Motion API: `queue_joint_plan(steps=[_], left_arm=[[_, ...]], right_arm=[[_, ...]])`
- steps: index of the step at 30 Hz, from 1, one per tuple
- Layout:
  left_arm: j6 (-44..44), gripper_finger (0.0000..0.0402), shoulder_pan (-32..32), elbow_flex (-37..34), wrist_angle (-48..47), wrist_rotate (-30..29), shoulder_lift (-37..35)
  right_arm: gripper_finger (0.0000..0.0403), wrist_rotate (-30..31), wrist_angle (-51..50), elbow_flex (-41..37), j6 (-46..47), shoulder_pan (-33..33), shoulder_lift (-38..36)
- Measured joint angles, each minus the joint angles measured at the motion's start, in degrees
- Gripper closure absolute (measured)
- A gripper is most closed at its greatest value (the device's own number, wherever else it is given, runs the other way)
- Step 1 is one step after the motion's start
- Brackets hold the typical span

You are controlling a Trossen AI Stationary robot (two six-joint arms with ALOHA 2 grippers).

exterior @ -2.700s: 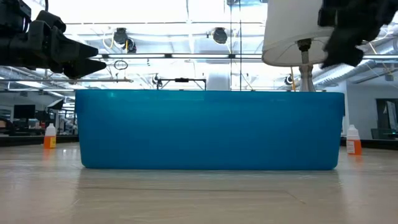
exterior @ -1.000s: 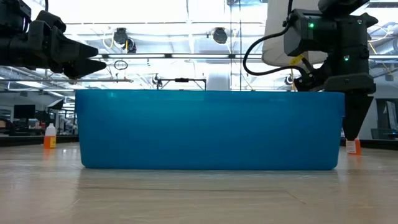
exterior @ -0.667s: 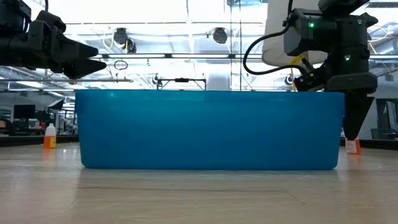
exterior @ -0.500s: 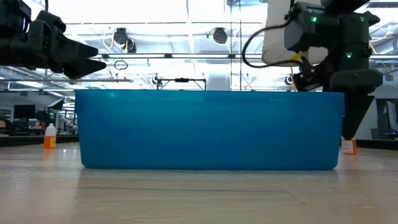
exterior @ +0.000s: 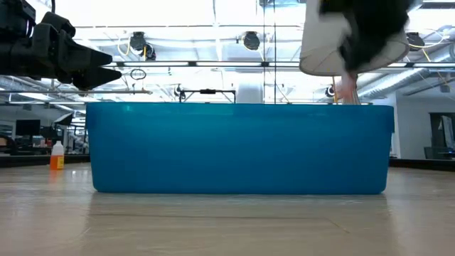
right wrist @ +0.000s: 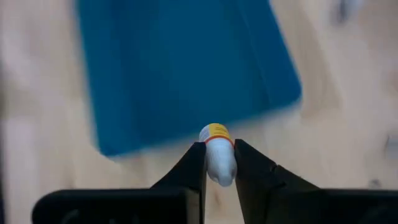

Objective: Pick & Place food coloring
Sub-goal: Put the yellow food coloring bottle into the bin

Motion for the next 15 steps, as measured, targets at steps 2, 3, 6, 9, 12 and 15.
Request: queue_joint_plan(steps=[2,3,6,9,12,15], left_arm=[[0.00,0.0002,0.00,0.02,0.02,0.00,-0.02],[0.00,0.0002,0.00,0.00,0.00,0.00,-0.02],[0.00,0.0002,0.00,0.00,0.01,0.00,-0.02],[0.00,0.0002,0.02,0.00,0.02,0.00,-0.02],[0.00,0.0002,0.02,0.00,0.02,0.00,-0.02],[0.00,0.0002,0.01,0.00,0.01,0.00,-0.02]], right_arm=[[0.0359,0.98,-0.33,5.66,-3.94,0.02,1.34],[0.0359,1.47,-1.37,8.71,-5.73,-0.10,2.46],[0.0359,1.55,-7.12,18.54,-10.58,-1.34,7.59],[0.0359,1.44,-17.01,29.15,-14.26,-3.00,15.34],[0.0359,-0.46,-25.42,37.89,-17.95,-4.85,23.47],[0.0359,-5.33,-27.41,40.59,-20.45,-6.40,29.07]])
